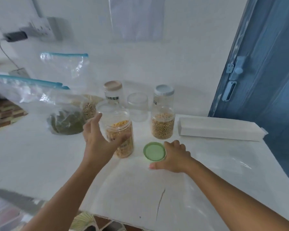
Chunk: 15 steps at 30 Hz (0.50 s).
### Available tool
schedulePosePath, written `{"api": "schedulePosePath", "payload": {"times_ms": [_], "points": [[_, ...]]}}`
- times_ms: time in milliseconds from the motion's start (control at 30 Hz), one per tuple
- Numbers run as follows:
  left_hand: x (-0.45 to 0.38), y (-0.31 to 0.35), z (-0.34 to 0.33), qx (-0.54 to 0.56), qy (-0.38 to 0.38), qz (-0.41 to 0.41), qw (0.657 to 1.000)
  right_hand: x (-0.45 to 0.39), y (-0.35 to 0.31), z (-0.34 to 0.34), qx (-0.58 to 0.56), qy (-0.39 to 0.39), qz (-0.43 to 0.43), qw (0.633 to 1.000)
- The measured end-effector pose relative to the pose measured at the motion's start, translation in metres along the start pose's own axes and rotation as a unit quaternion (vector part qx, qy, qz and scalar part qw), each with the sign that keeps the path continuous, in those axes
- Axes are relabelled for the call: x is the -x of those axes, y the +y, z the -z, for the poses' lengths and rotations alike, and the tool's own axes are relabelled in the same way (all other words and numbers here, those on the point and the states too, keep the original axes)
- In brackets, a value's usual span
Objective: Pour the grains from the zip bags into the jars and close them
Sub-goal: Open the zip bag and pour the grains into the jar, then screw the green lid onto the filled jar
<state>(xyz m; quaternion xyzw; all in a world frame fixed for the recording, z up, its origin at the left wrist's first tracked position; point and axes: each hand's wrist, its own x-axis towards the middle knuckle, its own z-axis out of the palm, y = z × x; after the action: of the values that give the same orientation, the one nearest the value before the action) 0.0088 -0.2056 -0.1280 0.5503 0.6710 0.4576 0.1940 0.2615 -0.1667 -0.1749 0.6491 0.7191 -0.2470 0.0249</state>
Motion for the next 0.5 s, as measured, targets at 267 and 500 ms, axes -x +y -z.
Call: {"api": "schedulePosePath", "payload": {"times_ms": [267,500], "points": [[-0.025,-0.019,0.002,0.1,-0.043,0.013,0.994,-0.016,-0.018,-0.007,0.005,0.041,-0.002,0.999],[-0.043,-0.019,0.009,0.092,-0.123,-0.016,0.988,0.001,-0.047,0.042,-0.104,0.083,0.108,0.985]]}}
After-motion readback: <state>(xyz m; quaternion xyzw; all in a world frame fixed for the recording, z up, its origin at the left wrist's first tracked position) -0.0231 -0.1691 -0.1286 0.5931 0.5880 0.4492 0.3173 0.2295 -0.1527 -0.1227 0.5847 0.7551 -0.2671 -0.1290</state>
